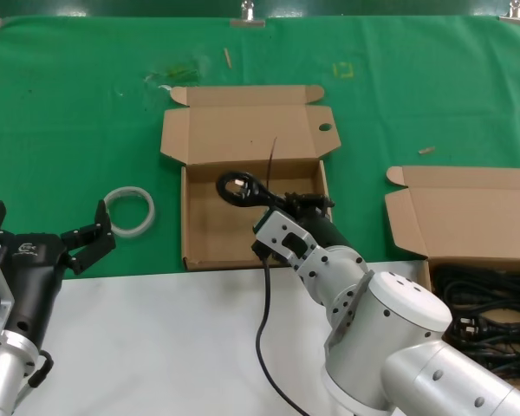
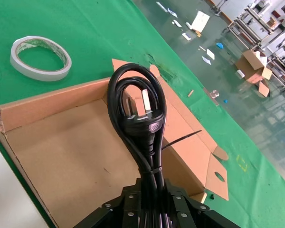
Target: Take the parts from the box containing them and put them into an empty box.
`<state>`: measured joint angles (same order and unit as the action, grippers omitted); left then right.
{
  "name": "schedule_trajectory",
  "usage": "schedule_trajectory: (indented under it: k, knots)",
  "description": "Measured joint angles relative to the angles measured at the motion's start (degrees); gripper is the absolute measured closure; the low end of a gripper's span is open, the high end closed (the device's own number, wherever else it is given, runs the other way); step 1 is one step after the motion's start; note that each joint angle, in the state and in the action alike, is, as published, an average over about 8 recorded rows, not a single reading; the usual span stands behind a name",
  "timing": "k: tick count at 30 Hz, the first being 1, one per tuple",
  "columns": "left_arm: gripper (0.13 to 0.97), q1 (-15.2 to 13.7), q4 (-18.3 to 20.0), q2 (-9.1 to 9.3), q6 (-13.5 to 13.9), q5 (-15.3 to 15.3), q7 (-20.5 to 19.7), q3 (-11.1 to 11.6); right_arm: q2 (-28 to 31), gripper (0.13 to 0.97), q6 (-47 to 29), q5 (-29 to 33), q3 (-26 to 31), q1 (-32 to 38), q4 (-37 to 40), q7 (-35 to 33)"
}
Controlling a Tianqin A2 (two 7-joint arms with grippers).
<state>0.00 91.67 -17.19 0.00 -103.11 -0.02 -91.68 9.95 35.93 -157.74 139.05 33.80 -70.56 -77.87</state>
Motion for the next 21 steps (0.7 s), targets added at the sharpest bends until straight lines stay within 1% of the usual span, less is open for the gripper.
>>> schedule_trajectory:
  k: [7,15,16,21]
  knots:
    - [0.132,0.0,0.0,0.00,0.0,0.0,0.0,0.0,0.0,0.861,0.0,0.0,0.0,0.0,0.0,0.1]
    - [0.132,0.0,0.0,0.00,0.0,0.0,0.0,0.0,0.0,0.779,0.0,0.0,0.0,0.0,0.0,0.1]
    - [0.132,0.0,0.0,0.00,0.0,0.0,0.0,0.0,0.0,0.779,0.0,0.0,0.0,0.0,0.0,0.1]
    - [0.132,0.0,0.0,0.00,0.0,0.0,0.0,0.0,0.0,0.687,0.0,0.0,0.0,0.0,0.0,0.1]
